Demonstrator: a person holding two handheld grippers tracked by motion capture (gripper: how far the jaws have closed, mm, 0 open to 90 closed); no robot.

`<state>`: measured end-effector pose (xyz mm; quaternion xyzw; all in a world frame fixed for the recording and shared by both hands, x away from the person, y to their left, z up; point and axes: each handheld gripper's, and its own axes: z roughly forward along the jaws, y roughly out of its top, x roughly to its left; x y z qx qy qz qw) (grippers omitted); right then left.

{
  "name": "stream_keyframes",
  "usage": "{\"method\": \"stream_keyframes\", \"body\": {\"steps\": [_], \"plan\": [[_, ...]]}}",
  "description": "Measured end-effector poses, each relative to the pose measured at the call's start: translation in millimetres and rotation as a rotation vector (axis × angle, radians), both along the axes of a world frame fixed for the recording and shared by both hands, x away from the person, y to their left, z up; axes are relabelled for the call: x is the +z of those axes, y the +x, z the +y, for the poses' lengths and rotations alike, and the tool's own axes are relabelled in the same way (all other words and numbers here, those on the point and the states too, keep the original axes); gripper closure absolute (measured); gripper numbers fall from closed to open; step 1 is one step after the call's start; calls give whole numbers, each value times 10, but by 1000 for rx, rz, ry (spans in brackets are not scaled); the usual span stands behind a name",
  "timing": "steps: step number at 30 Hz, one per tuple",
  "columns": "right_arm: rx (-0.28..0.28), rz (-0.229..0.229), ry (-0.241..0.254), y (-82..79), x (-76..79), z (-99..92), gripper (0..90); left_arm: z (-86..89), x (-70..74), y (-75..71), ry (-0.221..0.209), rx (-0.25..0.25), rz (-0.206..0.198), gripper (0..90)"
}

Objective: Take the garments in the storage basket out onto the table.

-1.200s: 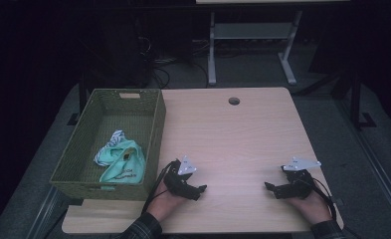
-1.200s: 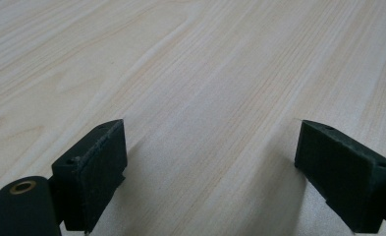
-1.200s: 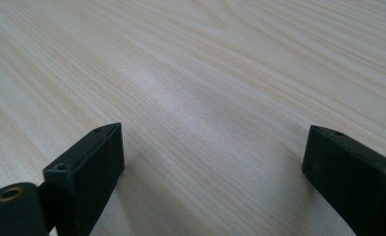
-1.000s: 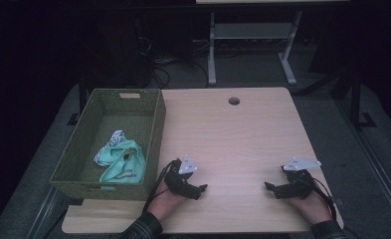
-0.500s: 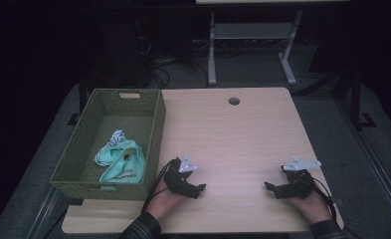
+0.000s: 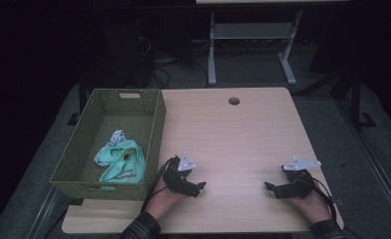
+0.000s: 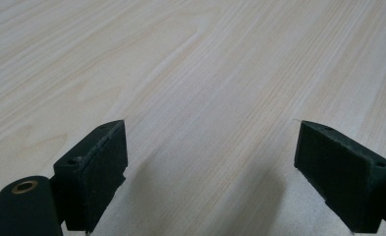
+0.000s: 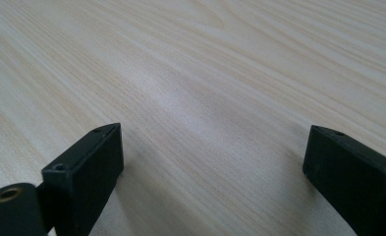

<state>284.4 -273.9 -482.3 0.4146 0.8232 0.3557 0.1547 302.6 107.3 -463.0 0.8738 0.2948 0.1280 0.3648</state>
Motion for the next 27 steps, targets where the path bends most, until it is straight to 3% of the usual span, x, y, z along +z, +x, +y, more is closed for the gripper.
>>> {"method": "stream_keyframes", "body": {"steps": [5, 16, 27], "plan": [[-2, 3, -1, -5, 3, -1, 82, 16, 38, 9, -24, 6, 1, 119], [-14, -4, -9, -15, 3, -10, 84, 4, 110, 26, -17, -3, 0, 124], [-12, -4, -4, -6, 1, -7, 83, 17, 201, 74, -41, -2, 15, 126]]}}
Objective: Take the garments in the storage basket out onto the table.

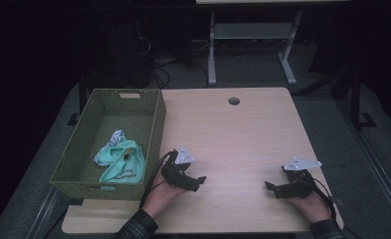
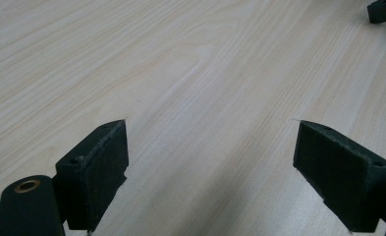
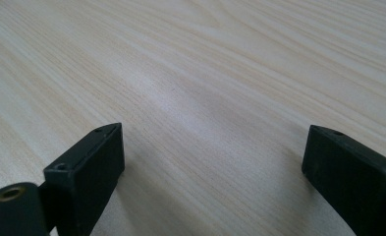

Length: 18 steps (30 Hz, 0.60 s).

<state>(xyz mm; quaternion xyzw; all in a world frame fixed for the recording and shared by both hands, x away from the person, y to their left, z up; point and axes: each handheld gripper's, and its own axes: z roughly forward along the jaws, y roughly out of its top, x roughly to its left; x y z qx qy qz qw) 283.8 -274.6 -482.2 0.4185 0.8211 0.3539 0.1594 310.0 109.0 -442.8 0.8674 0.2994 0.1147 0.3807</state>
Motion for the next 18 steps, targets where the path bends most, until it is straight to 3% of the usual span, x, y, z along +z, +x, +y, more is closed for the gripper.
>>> {"method": "stream_keyframes", "body": {"steps": [18], "plan": [[-1, 0, 0, 0, 0, 0, 82, -3, 172, 63, -3, -8, -17, 127]]}}
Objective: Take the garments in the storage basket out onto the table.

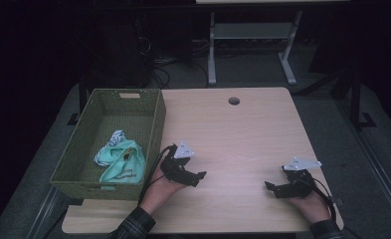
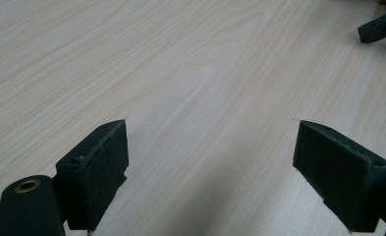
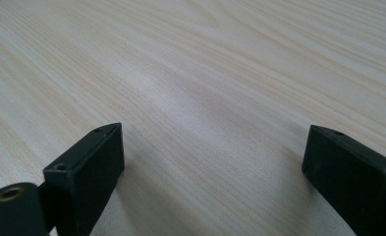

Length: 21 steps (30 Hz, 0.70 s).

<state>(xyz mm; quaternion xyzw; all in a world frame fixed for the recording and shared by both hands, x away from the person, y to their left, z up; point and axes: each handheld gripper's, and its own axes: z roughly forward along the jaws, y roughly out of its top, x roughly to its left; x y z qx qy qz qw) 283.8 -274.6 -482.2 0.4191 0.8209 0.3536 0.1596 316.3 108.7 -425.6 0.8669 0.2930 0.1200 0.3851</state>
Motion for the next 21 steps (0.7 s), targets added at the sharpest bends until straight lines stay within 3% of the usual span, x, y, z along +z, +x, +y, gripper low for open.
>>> {"method": "stream_keyframes", "body": {"steps": [21], "plan": [[2, -4, -2, 2, 0, -2, 82, 4, 165, 85, -2, -7, -6, 134]]}}
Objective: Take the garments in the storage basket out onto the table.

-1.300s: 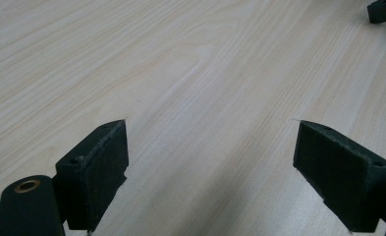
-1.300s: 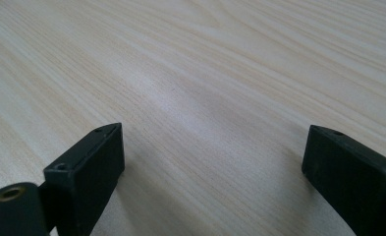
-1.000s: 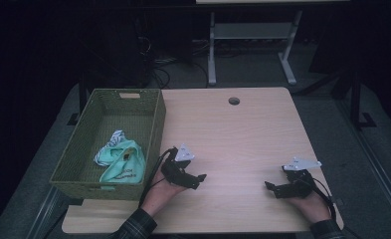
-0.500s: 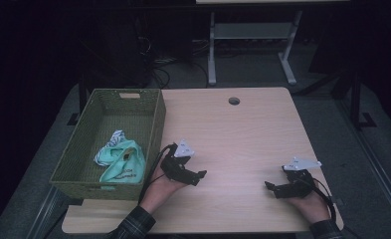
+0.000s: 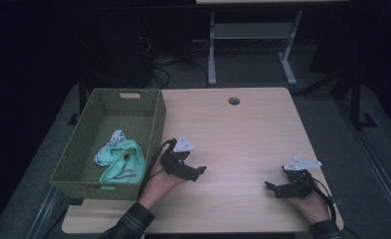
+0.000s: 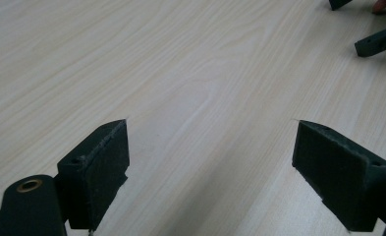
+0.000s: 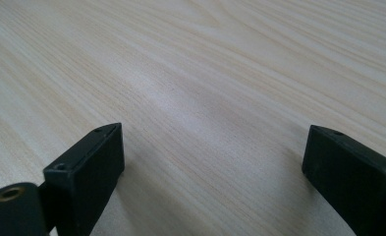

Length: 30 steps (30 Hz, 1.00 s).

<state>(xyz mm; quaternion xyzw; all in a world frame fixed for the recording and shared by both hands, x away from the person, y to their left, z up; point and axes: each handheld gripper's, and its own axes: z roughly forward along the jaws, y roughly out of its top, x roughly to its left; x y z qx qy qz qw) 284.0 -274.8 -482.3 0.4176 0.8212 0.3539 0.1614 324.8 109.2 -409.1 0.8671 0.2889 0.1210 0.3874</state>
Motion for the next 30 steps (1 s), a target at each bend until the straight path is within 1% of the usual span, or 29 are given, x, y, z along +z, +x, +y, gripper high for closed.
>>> {"method": "stream_keyframes", "body": {"steps": [7, 9, 10, 12, 21, 24, 26, 28, 30], "plan": [[1, 0, 0, 0, 0, 0, 82, -14, 79, 16, -16, -14, -11, 134], [1, 0, 0, 0, 0, 0, 82, -10, 107, 28, -14, -22, -12, 134], [1, 0, 0, 0, 0, 0, 82, -13, 118, 32, -20, -23, -8, 135], [1, 0, 0, 0, 0, 0, 82, -10, 140, 46, -19, -31, -5, 137], [0, 0, 0, -1, 0, 0, 82, 14, 237, 96, -24, -40, -11, 137], [-2, 2, 1, -2, 1, 1, 82, 28, 271, 110, -31, -51, -15, 151], [-2, 4, 2, -2, 1, 2, 82, 38, 290, 119, -38, -46, -18, 153], [-2, 4, 2, -3, 1, 2, 82, 61, 314, 132, -33, -51, -25, 153], [-2, 4, 2, -2, 1, 2, 82, 85, 340, 144, -37, -48, -20, 153]]}}
